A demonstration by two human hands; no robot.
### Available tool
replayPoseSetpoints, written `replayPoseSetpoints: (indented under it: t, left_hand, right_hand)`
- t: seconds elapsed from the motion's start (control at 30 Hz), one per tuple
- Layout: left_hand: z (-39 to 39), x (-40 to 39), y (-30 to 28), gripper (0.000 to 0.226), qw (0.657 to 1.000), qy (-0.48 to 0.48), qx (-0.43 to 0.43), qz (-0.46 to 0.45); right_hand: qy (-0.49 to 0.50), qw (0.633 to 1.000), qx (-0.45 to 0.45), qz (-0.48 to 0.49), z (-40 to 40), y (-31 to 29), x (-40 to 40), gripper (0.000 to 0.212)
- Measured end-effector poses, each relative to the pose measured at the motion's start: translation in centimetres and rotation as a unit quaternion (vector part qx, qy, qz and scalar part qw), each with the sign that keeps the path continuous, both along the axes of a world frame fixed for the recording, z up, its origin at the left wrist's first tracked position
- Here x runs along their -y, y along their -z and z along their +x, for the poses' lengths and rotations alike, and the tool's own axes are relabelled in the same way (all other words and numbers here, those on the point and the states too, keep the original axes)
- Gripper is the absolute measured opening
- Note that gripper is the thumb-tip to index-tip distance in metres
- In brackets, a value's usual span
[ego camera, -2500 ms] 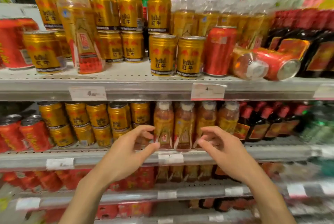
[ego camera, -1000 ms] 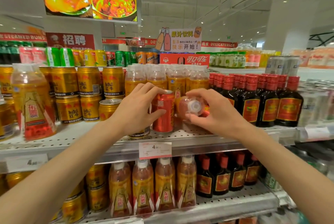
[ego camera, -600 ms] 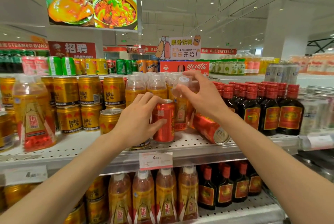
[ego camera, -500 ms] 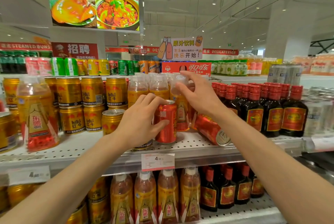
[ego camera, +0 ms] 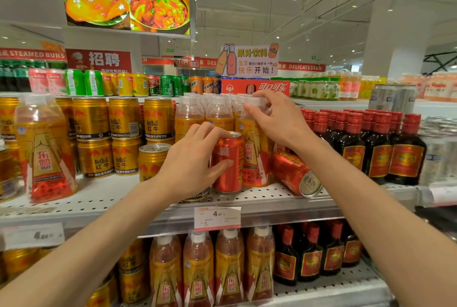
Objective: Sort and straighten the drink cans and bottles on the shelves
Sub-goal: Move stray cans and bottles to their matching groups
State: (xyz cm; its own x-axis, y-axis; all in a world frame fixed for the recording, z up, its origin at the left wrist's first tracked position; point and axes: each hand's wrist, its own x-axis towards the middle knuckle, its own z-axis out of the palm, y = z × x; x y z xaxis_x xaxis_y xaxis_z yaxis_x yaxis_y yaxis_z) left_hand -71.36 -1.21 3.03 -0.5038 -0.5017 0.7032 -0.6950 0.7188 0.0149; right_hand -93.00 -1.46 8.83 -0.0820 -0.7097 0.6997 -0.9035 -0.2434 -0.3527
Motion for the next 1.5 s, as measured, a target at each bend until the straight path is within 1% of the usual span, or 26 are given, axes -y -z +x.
replayPoseSetpoints:
  t: [0.2,0.3,0.37,0.43,0.5,0.6,0.67,0.83,0.9,1.03,1.13,1.17,1.27,1.33,1.4,1.5]
  left_hand:
    - [0.1,0.0,0.1,0.056,1.0,-0.003,0.004,-0.008]
    - [0.1,-0.2,0.1,0.058,1.0,-0.004,0.007,-0.011]
    - [0.2,-0.3,0.2,0.06,1.0,-0.001,0.013,-0.016]
    - [0.2,-0.4,0.2,0.062,1.0,0.0,0.024,-0.02]
    - [0.2,-0.5,0.1,0.063,0.999,-0.003,0.036,-0.027]
    - [-0.4,-0.6,-0.2,0.059,0.998,-0.011,0.04,-0.046]
    - [-1.0,-0.6,-0.3,0.057,0.998,-0.01,0.04,-0.05]
    - [-2.2,-0.4,-0.5,0.055,0.998,-0.018,0.036,-0.051]
    - [-2.3,-0.3,-0.2,0.053,0.997,-0.027,0.033,-0.063]
    - [-2.1,-0.2,0.2,0.052,0.996,-0.03,0.031,-0.079]
    - [-2.0,-0.2,0.2,0.053,0.996,-0.03,0.03,-0.079]
    - [-2.0,-0.2,0.2,0.053,0.996,-0.031,0.031,-0.079]
    - [-2.0,-0.1,0.2,0.054,0.996,-0.033,0.03,-0.078]
    - [-2.1,0.0,0.2,0.055,0.996,-0.036,0.033,-0.078]
    - [-2.0,0.0,0.3,0.055,0.995,-0.037,0.035,-0.081]
    - [-1.9,-0.1,0.3,0.055,0.995,-0.038,0.037,-0.081]
  right_hand:
    - [0.031,0.999,0.01,-0.018,0.6,1.2,-0.2,0.058]
    - [0.02,0.999,0.018,-0.019,0.8,1.7,-0.7,0.072]
    - [0.001,1.0,0.029,0.004,0.6,1.9,-1.7,0.08]
    - [-0.017,0.999,0.022,0.022,0.0,2.1,-3.1,0.083]
    - [-0.023,0.999,-0.004,0.034,-0.9,2.5,-4.5,0.08]
    - [-0.014,0.997,-0.05,0.052,-2.5,3.3,-6.5,0.067]
    - [-0.003,0.995,-0.084,0.061,-3.4,4.3,-7.6,0.063]
    - [0.032,0.98,-0.176,0.082,-4.7,8.2,-9.0,0.067]
    - [0.045,0.978,-0.188,0.074,-5.1,9.8,-9.2,0.069]
    - [0.04,0.99,-0.127,0.044,-5.0,10.8,-9.1,0.067]
    - [0.027,0.993,-0.111,0.03,-5.0,10.5,-9.1,0.067]
    - [0.022,0.995,-0.091,0.023,-5.1,10.1,-9.1,0.066]
    - [0.009,1.0,0.012,-0.002,-5.2,8.2,-9.5,0.059]
    - [0.001,0.999,0.051,-0.004,-5.0,6.9,-9.4,0.057]
    - [-0.004,0.999,0.043,0.001,-4.6,6.0,-8.9,0.057]
    - [0.002,1.0,-0.007,0.01,-4.3,5.8,-7.7,0.056]
